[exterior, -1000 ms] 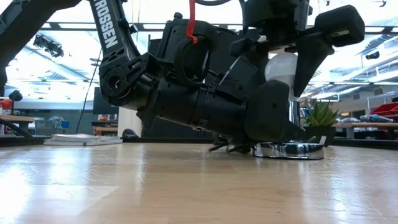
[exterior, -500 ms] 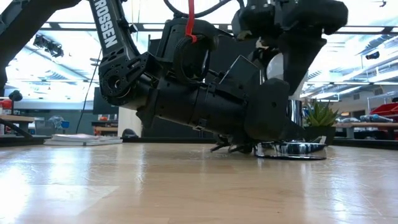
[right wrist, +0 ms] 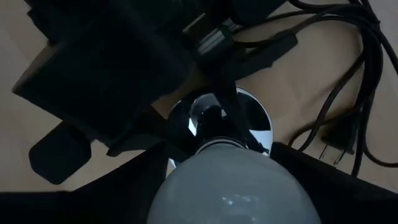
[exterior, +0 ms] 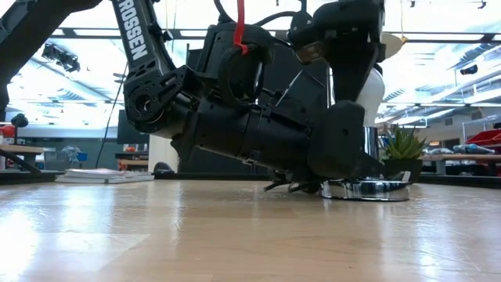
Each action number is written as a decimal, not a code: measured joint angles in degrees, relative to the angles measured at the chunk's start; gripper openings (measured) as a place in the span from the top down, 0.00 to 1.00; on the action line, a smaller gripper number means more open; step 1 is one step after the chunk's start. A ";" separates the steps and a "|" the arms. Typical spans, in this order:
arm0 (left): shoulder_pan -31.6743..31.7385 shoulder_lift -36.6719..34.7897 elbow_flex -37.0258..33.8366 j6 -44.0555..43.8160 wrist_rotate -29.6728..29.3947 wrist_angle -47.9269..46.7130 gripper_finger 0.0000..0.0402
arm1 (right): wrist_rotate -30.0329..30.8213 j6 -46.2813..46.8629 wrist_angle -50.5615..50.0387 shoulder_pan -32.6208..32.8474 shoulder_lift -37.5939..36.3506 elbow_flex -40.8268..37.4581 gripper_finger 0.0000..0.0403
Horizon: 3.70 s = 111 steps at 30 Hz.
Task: Screw lightbulb
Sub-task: Insert the white lightbulb into the silver lamp
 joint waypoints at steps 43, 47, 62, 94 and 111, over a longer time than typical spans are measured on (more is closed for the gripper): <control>0.06 0.00 0.02 0.22 0.25 -0.25 0.51 | 0.21 -34.23 -1.13 -0.04 -0.04 -0.95 0.32; 0.04 0.00 0.00 0.26 0.32 -0.25 0.51 | 0.24 -20.63 -1.26 -0.04 -0.04 -0.96 0.34; 0.04 0.00 -0.02 0.12 0.50 -0.06 0.51 | -2.31 9.67 -1.23 -0.11 -0.02 -0.96 0.33; -0.07 0.00 -0.04 0.03 0.31 0.32 0.51 | 0.24 -77.37 -0.43 1.61 -2.89 -0.90 0.14; -0.11 0.02 -0.07 -0.21 0.66 0.71 0.51 | -6.57 -76.02 4.93 -1.88 -2.93 -3.78 0.17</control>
